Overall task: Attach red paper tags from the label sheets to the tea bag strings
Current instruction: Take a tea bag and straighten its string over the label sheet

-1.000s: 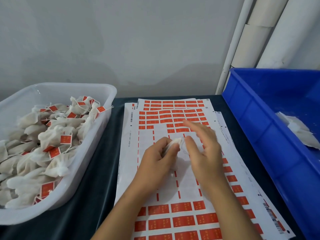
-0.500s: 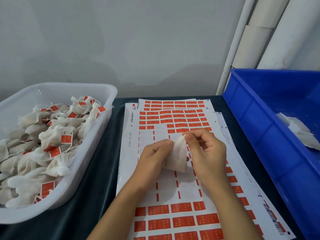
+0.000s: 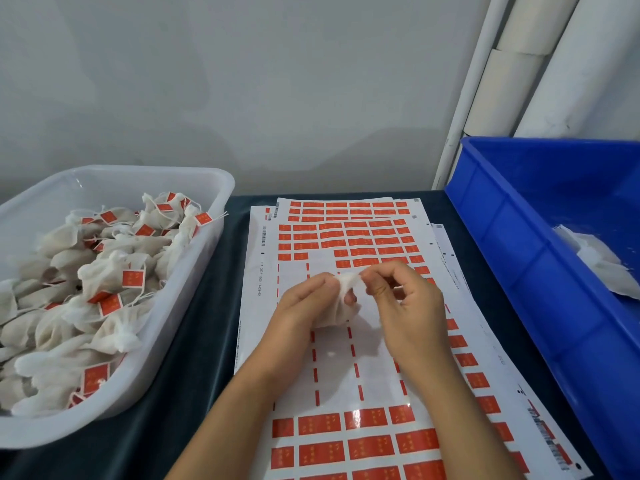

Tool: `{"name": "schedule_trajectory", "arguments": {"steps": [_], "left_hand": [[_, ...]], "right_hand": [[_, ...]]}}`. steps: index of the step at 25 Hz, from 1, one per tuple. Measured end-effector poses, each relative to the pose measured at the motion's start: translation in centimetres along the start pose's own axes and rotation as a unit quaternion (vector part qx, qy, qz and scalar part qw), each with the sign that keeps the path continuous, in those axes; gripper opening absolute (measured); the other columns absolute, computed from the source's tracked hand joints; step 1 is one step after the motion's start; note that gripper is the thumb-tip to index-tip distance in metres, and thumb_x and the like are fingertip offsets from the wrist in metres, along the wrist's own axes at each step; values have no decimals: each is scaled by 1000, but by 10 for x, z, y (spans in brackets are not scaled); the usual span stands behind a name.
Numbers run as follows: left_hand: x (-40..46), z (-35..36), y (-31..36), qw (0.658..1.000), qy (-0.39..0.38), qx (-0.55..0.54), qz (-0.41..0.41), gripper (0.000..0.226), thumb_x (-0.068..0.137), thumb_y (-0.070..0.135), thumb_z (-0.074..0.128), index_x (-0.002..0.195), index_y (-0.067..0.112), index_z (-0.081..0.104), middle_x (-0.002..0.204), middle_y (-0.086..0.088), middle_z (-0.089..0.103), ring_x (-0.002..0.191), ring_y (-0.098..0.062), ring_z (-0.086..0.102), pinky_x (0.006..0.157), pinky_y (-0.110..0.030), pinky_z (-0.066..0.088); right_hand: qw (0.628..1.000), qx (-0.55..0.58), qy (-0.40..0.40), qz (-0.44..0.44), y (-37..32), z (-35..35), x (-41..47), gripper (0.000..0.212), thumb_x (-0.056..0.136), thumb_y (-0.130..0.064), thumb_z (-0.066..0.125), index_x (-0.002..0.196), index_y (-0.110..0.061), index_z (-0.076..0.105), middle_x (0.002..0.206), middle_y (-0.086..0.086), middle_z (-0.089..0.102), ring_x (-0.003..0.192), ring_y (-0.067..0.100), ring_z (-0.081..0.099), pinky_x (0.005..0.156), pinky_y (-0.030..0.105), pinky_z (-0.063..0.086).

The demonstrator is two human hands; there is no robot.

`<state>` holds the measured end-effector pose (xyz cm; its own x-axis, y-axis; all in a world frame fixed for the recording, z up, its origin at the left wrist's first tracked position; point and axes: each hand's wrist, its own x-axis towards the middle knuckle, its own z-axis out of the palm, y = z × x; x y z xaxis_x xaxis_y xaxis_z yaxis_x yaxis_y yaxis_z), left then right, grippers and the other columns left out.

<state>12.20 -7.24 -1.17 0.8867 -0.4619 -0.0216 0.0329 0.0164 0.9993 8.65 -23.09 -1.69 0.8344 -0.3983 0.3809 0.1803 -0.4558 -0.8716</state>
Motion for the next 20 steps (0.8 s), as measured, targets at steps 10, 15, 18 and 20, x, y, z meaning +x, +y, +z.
{"name": "schedule_trajectory", "arguments": {"steps": [10,15,18,20], "left_hand": [[4,5,2,997,71,1,31,35,99,60,52,107,37,76,108,8,77,105,-13,73,88,-31,61],[4,10,0,991,31,121,50,31,96,49,54,77,30,68,76,0,66,72,-15,63,70,-23,53],[3,10,-3,984,6,168,57,18,99,40,59,88,33,72,83,11,72,79,-6,69,70,-17,53],[3,12,-6,978,35,197,60,17,102,37,61,89,32,71,79,17,71,77,-2,68,65,-9,48]], "right_hand": [[983,-125,-55,-126,3,5,-6,6,101,-34,61,101,-39,57,102,-23,60,100,4,59,82,13,51],[990,-82,-38,-105,-7,0,-4,12,99,-43,54,98,-33,61,107,-23,61,106,1,59,84,10,51],[995,-9,-102,-12,-7,-2,-4,4,98,-38,63,97,-38,67,105,-28,68,106,-5,62,82,14,54],[994,-4,-105,5,-6,-4,-3,3,96,-37,67,95,-39,68,98,-28,69,100,-5,64,78,13,56]]}}
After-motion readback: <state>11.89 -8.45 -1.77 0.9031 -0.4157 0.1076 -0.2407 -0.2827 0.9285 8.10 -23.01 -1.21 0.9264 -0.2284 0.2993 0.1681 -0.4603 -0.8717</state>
